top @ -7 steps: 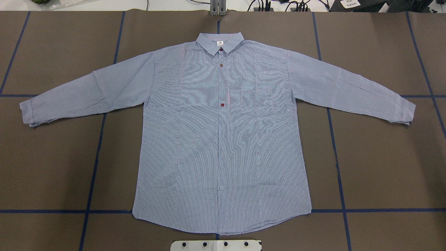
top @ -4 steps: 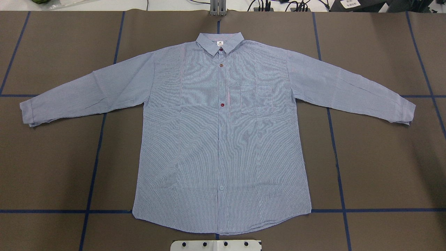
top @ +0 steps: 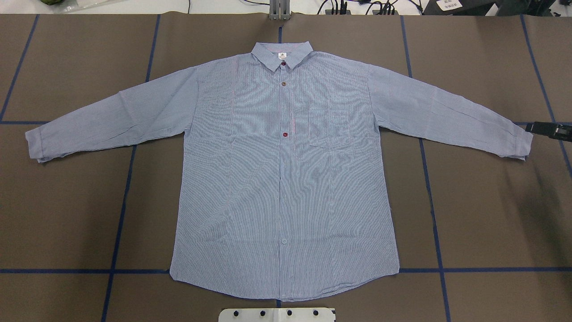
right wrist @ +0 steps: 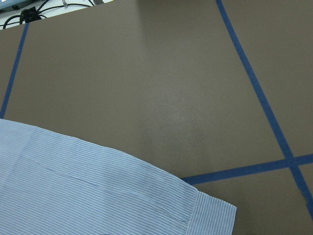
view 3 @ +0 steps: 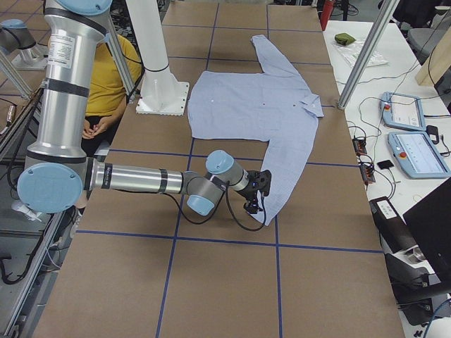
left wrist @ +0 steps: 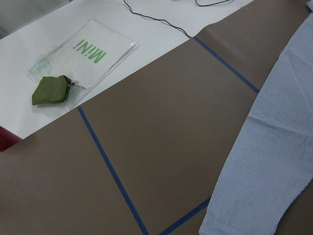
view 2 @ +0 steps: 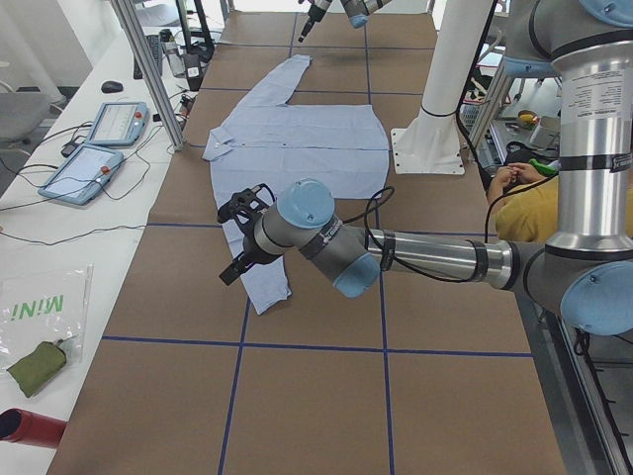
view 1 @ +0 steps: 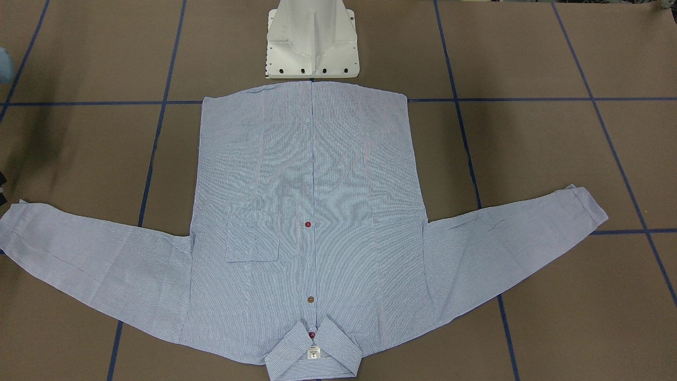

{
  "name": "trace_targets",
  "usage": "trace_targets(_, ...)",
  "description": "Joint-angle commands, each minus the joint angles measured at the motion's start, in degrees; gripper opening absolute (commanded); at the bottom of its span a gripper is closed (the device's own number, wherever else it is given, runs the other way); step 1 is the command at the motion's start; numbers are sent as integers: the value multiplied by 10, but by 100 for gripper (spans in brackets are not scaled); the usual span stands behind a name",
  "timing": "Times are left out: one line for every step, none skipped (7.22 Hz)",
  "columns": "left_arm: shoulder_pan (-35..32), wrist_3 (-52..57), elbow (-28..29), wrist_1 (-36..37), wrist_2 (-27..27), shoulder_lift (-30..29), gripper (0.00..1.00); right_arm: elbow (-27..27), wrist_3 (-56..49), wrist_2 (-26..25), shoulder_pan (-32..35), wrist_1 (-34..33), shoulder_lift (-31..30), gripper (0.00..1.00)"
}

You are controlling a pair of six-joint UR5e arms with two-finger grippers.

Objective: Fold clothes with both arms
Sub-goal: 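Lower the right gripper to the cuff nearest it and grasp it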

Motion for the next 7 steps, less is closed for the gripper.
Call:
trace_targets(0,1,-1,0,0,0,100,-27,36,-24,-29,37,0,77)
trace_targets(-1,1,-1,-1,0,0,100,-41,37,-43,-43,41,0,76)
trace_targets(0,1,-1,0,0,0,100,-46,38,-57,-53,41,0,74)
trace_targets(0,1,-1,0,0,0,100,-55,38,-62,-59,43,0,72)
trace_targets(0,1,-1,0,0,0,100,-65,38,-67,-65,56,0,71)
trace_targets(0,1,-1,0,0,0,100,-87,38,-70,-70,79,1,69)
trace_targets(0,1,-1,0,0,0,100,-98,39,-78,-76,93,3,68)
